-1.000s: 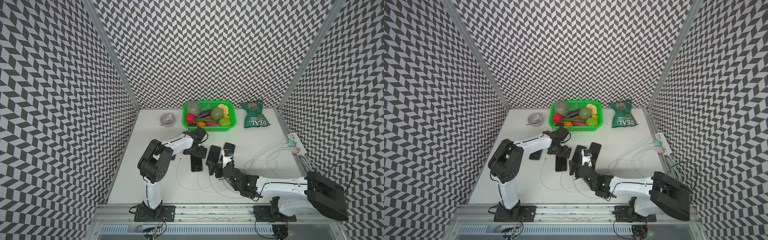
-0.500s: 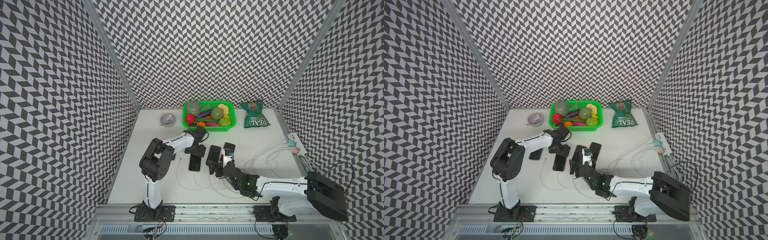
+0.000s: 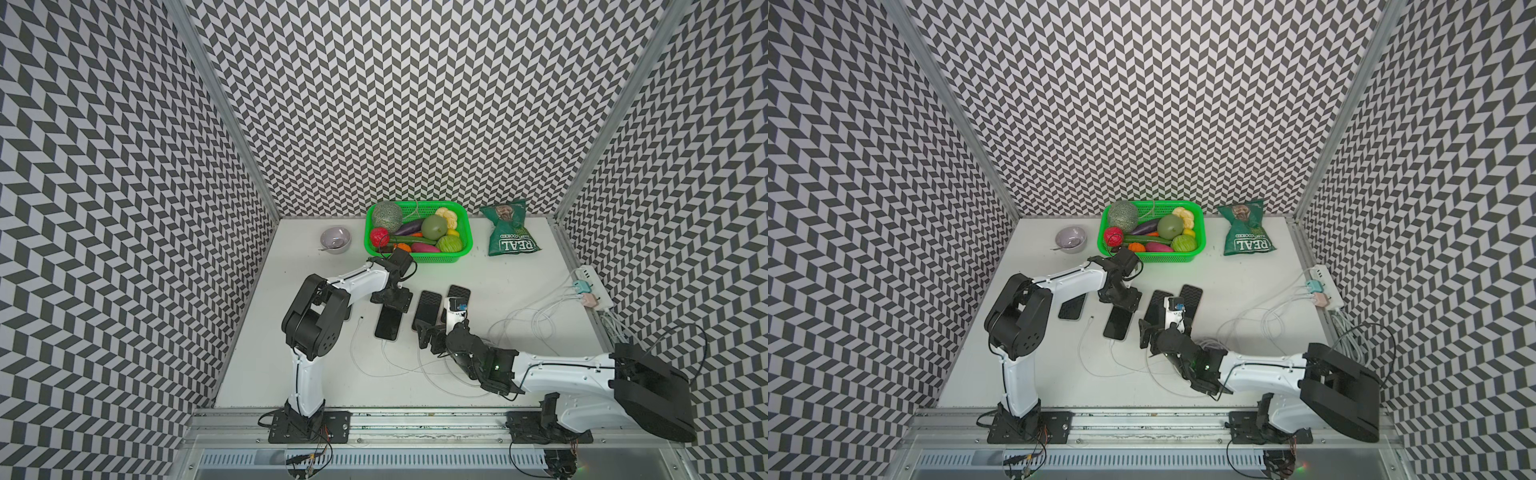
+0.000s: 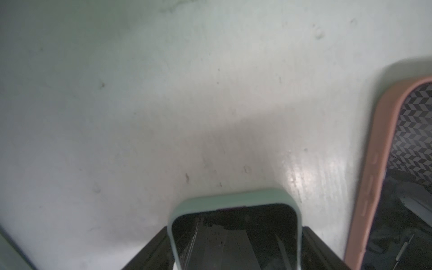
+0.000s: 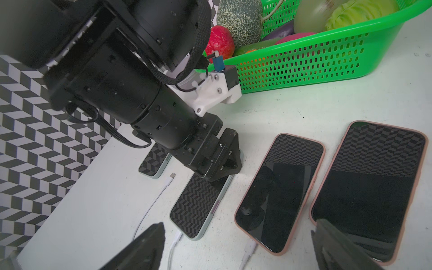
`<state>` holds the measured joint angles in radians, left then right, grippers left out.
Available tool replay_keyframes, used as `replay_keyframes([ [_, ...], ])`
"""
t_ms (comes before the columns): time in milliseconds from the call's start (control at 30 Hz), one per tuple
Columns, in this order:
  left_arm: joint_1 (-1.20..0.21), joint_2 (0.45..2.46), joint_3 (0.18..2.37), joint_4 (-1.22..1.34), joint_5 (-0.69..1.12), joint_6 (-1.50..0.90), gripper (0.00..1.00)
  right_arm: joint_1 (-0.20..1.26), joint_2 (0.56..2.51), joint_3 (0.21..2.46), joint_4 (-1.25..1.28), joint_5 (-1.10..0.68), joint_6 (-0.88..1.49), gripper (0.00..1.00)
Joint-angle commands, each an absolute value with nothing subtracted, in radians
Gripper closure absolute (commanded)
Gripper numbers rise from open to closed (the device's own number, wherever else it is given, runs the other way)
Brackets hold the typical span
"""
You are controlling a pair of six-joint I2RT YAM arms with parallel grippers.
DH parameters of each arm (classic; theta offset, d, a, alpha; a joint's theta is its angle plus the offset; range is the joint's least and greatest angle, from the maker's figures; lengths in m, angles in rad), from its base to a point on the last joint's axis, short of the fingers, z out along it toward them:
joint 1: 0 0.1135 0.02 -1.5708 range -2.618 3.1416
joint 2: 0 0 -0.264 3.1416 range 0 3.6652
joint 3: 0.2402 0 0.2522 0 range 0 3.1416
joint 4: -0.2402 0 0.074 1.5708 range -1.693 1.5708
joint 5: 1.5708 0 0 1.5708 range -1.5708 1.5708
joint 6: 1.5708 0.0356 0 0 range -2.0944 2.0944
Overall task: Unplug the charging cable from the phone
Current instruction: Pick up the phone at the center of the board.
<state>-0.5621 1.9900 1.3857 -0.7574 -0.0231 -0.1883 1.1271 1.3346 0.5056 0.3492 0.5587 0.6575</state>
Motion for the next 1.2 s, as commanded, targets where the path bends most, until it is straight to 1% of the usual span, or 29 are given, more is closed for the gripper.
replay_keyframes([
  [0, -0.555, 2.021, 1.417, -0.752, -0.053, -0.117, 1.00, 1.121, 1.340, 0.524, 0.389, 0.551, 0.642, 0.00],
  [300, -0.550, 1.995, 1.481, -0.784, -0.116, -0.091, 1.00, 1.121, 1.324, 0.535, 0.375, 0.542, 0.638, 0.00],
  [533, -0.529, 1.984, 1.543, -0.825, -0.115, -0.078, 1.00, 1.121, 1.301, 0.536, 0.366, 0.532, 0.635, 0.00],
  [733, -0.510, 1.953, 1.550, -0.833, -0.080, -0.053, 1.00, 1.122, 1.297, 0.531, 0.382, 0.519, 0.638, 0.00],
  [867, -0.487, 1.911, 1.538, -0.827, 0.003, -0.023, 1.00, 1.122, 1.306, 0.529, 0.419, 0.493, 0.632, 0.00],
  [1167, -0.464, 1.835, 1.525, -0.827, 0.061, 0.010, 1.00, 1.122, 1.375, 0.550, 0.528, 0.404, 0.594, 0.00],
])
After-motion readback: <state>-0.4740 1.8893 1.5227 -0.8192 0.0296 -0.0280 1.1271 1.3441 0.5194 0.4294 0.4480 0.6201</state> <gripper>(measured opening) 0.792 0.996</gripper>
